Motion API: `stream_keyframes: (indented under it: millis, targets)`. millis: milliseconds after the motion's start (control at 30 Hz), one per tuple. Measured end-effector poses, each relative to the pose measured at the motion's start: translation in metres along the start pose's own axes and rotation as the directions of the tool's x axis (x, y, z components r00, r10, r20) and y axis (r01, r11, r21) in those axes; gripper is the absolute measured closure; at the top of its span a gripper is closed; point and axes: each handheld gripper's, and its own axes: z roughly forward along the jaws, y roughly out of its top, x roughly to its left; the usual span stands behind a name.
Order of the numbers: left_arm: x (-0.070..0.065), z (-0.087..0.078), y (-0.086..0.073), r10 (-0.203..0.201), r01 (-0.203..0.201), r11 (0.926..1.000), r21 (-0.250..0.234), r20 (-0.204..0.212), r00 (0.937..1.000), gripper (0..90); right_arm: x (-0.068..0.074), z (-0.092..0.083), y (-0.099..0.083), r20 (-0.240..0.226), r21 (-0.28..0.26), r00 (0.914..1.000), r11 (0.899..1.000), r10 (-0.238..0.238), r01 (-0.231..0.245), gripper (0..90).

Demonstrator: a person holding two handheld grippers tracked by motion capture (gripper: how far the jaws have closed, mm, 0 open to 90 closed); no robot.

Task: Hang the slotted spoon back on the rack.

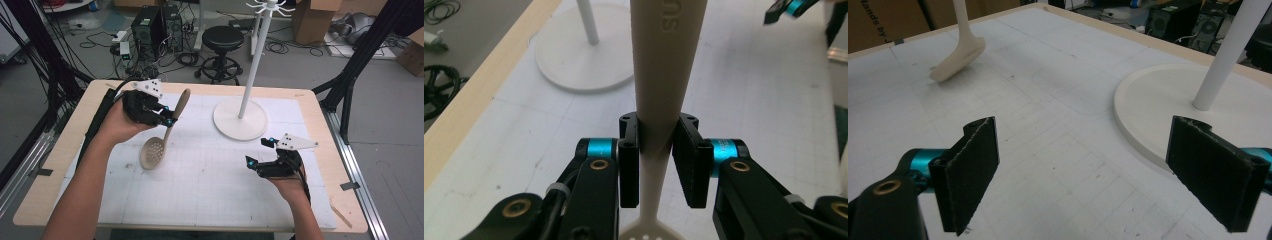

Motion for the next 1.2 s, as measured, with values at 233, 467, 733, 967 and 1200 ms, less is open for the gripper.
stream_keyframes:
  millis: [233,467,733,967,1200]
  targets:
    - [0.008,-0.006,0.022,-0.014,0.016,0.9990,-0.043,0.050,0.9987,73.8,-0.001,-0.001,0.000,-0.002,-0.002,1.0000,1.000,0.002,-0.002,12.5]
    - [0.013,-0.007,0.036,-0.005,0.008,0.9992,-0.039,0.061,0.9981,73.8,-0.001,0.000,0.000,-0.005,-0.001,1.0000,1.000,0.000,0.000,12.5]
    - [0.023,-0.014,0.065,-0.004,0.009,0.9976,-0.069,0.076,0.9971,73.8,-0.002,0.000,-0.001,-0.005,-0.001,1.0000,1.000,0.000,0.000,12.4]
    - [0.029,-0.010,0.094,0.006,0.001,0.9963,-0.086,0.082,0.9966,73.8,-0.002,0.000,-0.002,-0.007,-0.002,0.9999,1.000,0.008,-0.008,12.5]
    - [0.032,0.000,0.132,0.028,-0.023,0.9969,-0.075,0.075,0.9968,73.8,-0.001,-0.001,-0.002,-0.013,-0.006,0.9999,1.000,0.008,-0.008,12.5]
